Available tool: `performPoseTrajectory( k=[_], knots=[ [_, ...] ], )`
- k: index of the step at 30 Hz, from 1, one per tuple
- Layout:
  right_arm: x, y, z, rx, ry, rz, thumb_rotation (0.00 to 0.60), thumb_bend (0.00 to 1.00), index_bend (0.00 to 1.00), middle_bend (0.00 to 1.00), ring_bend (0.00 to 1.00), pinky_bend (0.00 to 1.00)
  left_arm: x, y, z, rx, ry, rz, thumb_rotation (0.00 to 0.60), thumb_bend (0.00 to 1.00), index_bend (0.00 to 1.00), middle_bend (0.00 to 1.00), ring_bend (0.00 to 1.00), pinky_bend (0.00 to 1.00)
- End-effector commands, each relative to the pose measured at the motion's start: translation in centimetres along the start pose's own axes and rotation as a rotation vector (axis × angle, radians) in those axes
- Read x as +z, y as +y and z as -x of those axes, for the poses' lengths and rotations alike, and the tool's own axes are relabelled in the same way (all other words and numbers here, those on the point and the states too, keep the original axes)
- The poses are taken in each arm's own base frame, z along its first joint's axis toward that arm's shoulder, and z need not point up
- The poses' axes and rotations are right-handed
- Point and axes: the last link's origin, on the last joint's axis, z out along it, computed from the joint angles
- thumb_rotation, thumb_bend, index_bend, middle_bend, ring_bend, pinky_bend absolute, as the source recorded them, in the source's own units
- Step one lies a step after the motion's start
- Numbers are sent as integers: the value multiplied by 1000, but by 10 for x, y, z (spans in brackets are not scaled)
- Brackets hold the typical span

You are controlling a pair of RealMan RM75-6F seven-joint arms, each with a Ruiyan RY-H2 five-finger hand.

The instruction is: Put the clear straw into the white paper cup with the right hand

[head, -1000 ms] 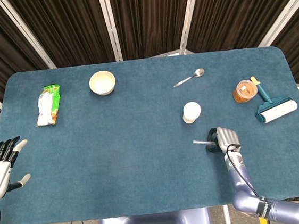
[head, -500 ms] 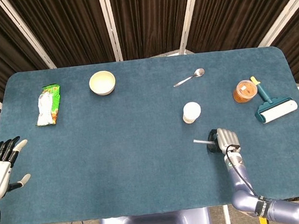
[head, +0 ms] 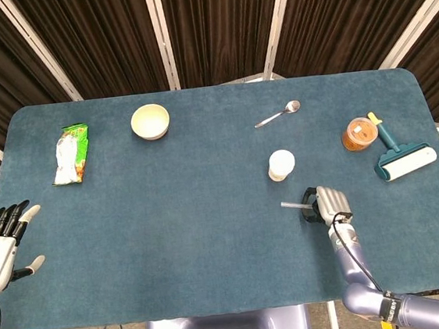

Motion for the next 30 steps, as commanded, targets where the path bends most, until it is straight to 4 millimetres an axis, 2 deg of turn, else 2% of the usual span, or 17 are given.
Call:
performPoseTrajectory(
  k=[1,8,12,17,20,25,30],
  knots=[
    [-7,-4,-14,57,24,-28,600,427,545,1000,983,955,0,0,0,0,0,0,600,240,111,0,0,0],
    [-19,-14,-53,314,66,-74,600,423,547,1000,983,944,0,0,0,0,0,0,600,242,112,0,0,0],
    [-23,-23,-77,609,76,-108,600,422,553,1000,982,937,0,0,0,1,1,0,600,241,111,0,0,0],
    [-22,-38,-101,1095,48,-168,600,423,568,1000,983,922,0,0,0,2,2,-1,600,241,111,0,0,0],
    [-15,-46,-111,1261,50,-212,600,423,571,1000,983,915,0,0,0,2,2,-1,600,240,112,0,0,0],
    [0,-57,-116,1405,79,-251,600,423,578,1000,983,908,0,0,0,1,3,-1,600,242,112,0,0,0],
    [14,-69,-117,1472,133,-276,600,422,584,1000,983,905,0,0,0,1,3,-2,600,242,112,0,0,0]
  ],
)
